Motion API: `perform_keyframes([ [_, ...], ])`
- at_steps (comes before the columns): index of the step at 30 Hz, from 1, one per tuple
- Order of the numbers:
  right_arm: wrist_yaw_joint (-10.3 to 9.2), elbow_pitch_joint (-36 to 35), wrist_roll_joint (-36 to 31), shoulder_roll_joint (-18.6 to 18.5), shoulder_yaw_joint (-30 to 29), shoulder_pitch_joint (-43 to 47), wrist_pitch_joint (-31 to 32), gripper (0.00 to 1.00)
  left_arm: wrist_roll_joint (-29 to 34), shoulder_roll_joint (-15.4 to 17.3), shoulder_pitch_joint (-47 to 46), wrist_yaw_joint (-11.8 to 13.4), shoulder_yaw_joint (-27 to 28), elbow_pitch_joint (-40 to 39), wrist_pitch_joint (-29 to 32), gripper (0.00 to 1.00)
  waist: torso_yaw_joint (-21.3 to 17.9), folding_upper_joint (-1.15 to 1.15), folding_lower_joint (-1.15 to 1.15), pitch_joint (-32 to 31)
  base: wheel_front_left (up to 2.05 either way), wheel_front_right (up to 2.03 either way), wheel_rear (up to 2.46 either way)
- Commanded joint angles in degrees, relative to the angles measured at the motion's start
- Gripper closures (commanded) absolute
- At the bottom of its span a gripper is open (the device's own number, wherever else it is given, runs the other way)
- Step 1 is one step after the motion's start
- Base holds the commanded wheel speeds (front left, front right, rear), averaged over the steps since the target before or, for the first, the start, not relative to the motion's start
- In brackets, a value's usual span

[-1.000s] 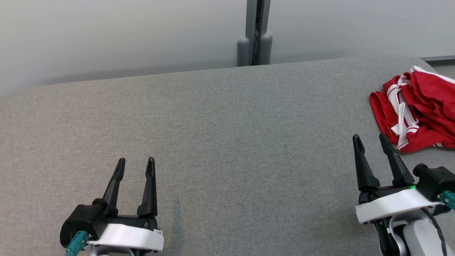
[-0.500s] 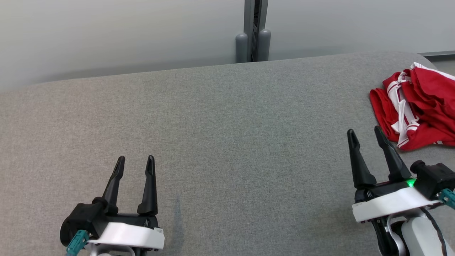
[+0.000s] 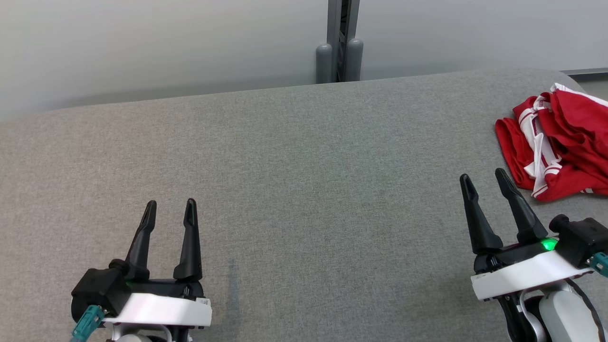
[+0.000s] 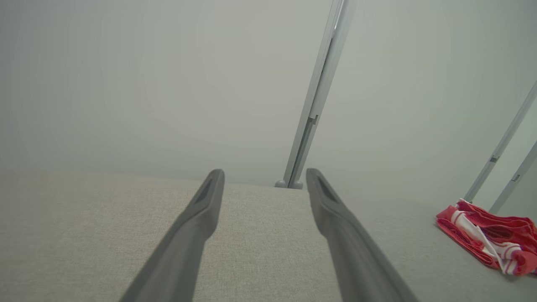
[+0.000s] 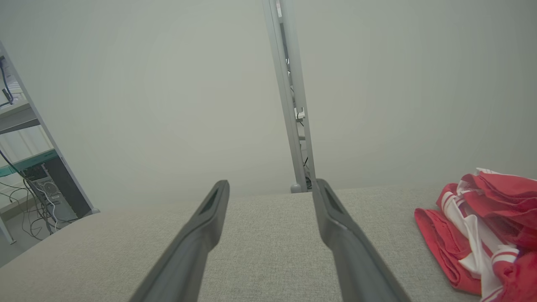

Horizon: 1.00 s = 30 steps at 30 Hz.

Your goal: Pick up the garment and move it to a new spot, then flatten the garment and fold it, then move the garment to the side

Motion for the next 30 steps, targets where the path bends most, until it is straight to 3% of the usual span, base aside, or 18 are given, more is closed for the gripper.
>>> perform_keyframes([
  [1,0.00,-0.2,0.1,-0.5,-0.1,0.6,0.0,0.00,0.3,0.2,-0.1,-0.5,0.3,-0.3,0.0,0.00,0.0,0.00,0.00,0.0,0.00,0.00,0.00],
  [12,0.00,-0.6,0.9,-0.9,0.6,0.6,0.0,0.00,-4.9,0.2,0.5,-2.4,1.2,0.8,0.0,0.00,0.2,0.00,0.00,-0.4,0.00,0.00,0.00],
  [13,0.00,-0.3,0.7,-0.5,0.7,0.1,0.0,1.00,-4.9,0.0,0.9,-2.1,1.0,0.7,0.0,1.00,0.2,0.00,0.00,-0.4,0.00,0.00,0.00],
  [17,0.00,1.4,0.8,0.5,1.0,1.7,0.0,1.00,-5.2,-0.3,2.0,-2.1,0.9,2.7,0.0,1.00,0.2,0.00,0.00,-0.5,0.00,0.00,0.00],
  [30,0.00,2.8,13.6,1.4,-2.2,1.5,3.5,1.00,-18.4,0.4,-0.2,-3.3,2.2,5.1,3.4,1.00,0.6,0.00,0.00,-1.1,0.00,0.00,0.00],
])
